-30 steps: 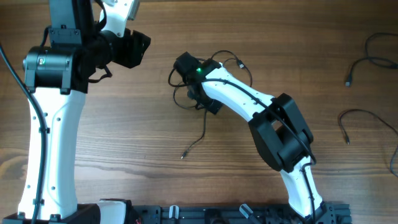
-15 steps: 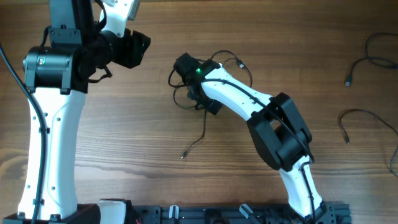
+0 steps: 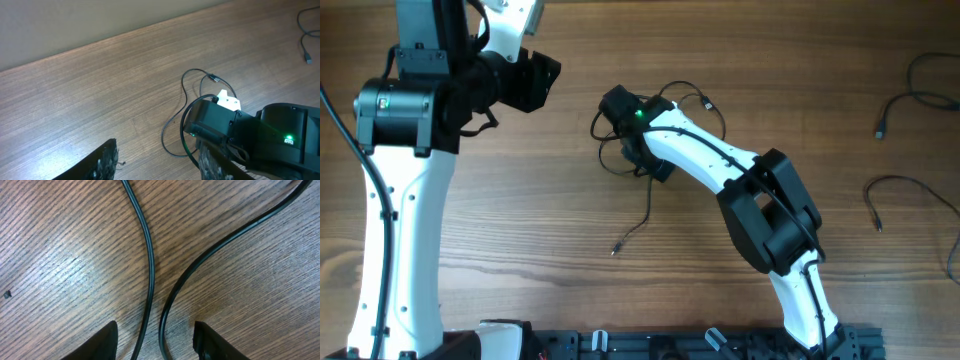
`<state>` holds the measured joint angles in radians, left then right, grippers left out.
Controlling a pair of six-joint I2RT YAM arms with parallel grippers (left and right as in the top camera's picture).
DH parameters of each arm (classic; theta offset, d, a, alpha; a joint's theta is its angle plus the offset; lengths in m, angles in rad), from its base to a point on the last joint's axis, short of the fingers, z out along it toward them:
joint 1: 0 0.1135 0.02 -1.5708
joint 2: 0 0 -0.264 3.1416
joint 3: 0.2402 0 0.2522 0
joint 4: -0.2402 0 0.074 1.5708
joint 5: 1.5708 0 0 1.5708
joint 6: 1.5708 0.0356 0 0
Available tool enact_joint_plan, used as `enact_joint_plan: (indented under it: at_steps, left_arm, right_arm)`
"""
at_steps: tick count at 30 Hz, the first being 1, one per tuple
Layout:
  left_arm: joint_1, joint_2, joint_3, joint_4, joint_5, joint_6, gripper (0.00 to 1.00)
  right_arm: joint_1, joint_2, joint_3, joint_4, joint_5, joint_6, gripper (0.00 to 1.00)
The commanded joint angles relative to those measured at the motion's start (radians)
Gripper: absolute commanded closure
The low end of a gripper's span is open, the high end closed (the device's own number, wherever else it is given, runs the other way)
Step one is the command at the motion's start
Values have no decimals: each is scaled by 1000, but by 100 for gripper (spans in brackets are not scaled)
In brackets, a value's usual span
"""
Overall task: Untangle cables
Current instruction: 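Lift the grasped cable loop up with the right gripper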
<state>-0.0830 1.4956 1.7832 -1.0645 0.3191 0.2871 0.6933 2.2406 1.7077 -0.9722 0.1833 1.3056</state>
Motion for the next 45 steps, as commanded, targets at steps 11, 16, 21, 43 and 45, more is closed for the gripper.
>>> enact_joint_plan:
  at_steps: [11,16,21,43,45]
  left_arm:
    - [3,-29,1,-4,-6,21,47]
    - [3,-29,1,-4,-6,21,46]
    - [3,-29,1,-3,-6,24,47]
    - [3,-29,1,-4,-33,23,46]
    - [3,-29,1,-3,-33,23,46]
  right_arm:
    - [2,28,-89,38,-29,6,45]
    - [2,28,-89,51,-35,4,86]
    - [1,28,-89,95,-60,-23,96]
    - [-145,-291,-76,204,53,-320,95]
    - [-155,-327,-76,200,61,-355,95]
